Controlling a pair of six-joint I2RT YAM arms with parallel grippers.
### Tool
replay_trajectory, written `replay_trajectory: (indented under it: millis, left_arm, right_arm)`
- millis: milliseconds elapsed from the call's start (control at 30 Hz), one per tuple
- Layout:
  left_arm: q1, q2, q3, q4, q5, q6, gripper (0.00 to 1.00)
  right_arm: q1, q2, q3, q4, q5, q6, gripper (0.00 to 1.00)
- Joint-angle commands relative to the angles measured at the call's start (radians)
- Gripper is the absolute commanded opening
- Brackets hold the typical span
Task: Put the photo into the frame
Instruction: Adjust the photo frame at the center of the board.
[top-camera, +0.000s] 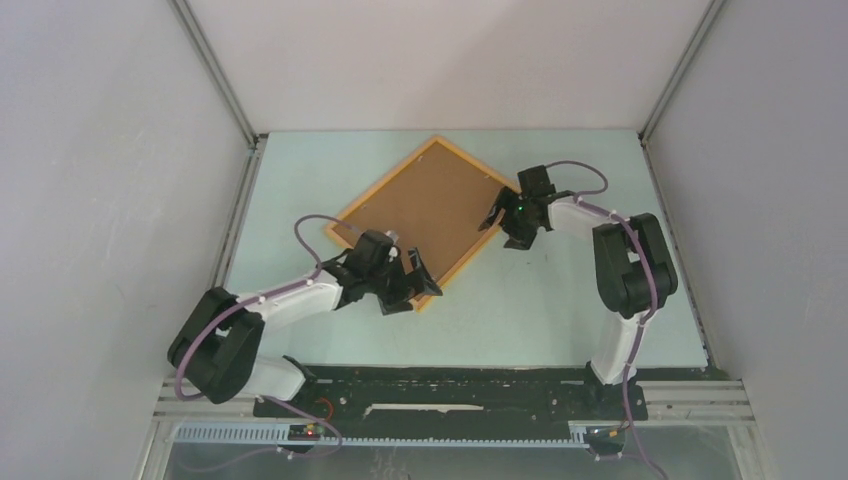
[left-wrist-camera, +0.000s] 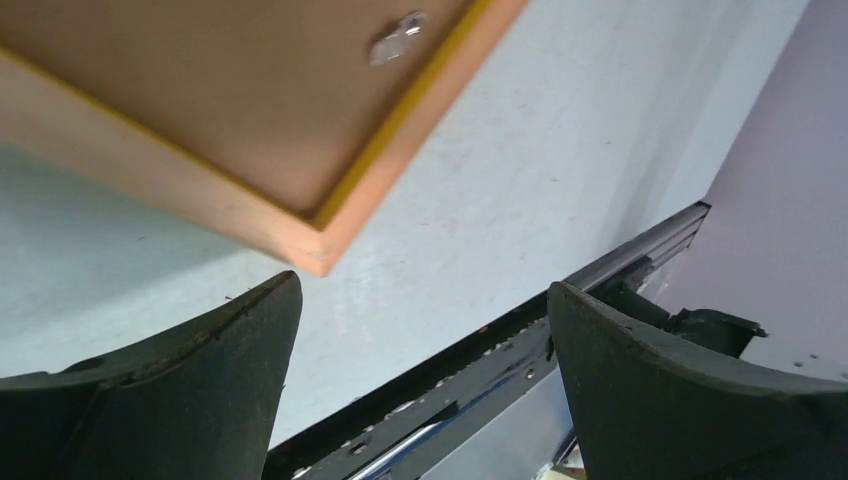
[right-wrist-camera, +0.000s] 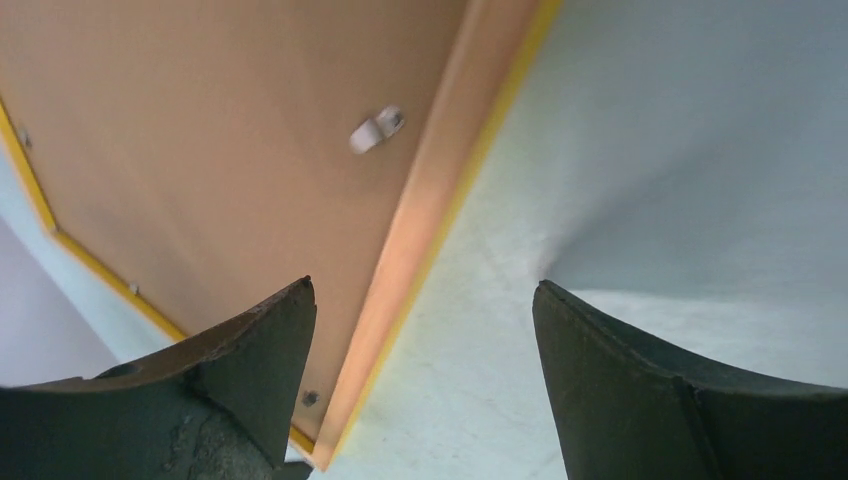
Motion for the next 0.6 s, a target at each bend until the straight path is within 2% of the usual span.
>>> replay_trajectory:
  millis: [0,100,167,300,433,500,567]
  left_arm:
    - [-0.014,-0.076,0.106,-0.055,-0.105,0.018,1.00]
    - [-0.007,-0.136,0.185,-0.189,-0.218,0.172,1.00]
    - [0.035,-0.153,0.246,-0.283,-0.269,0.247,1.00]
    - [0.215,-0.134,0.359,-0.392,-0.221,0.354,1.00]
    - [0.401,-0.020,0.483,-0.420,-0.208,0.414,1.00]
    - [0.462,0.081,0.556,-0.420,-0.197,0.423,1.00]
    - [0.511,0.188,0.630,-0.418,-0.127,0.411,0.98]
  right_arm:
    - [-0.057,0.015,0.109,-0.137,0.075,-0.142,0.87]
    - [-0.077,0.046,0.152,-0.175,0.057,-0.188,0.83]
    - [-0.070,0.074,0.192,-0.213,0.056,-0.203,0.82]
    - [-0.017,0.089,0.229,-0.253,0.080,-0.219,0.82]
    - [0.029,0.090,0.234,-0.285,0.144,-0.216,0.84]
    - [0.053,0.098,0.239,-0.289,0.157,-0.223,0.84]
    - [0.073,0.122,0.268,-0.320,0.184,-0.235,0.84]
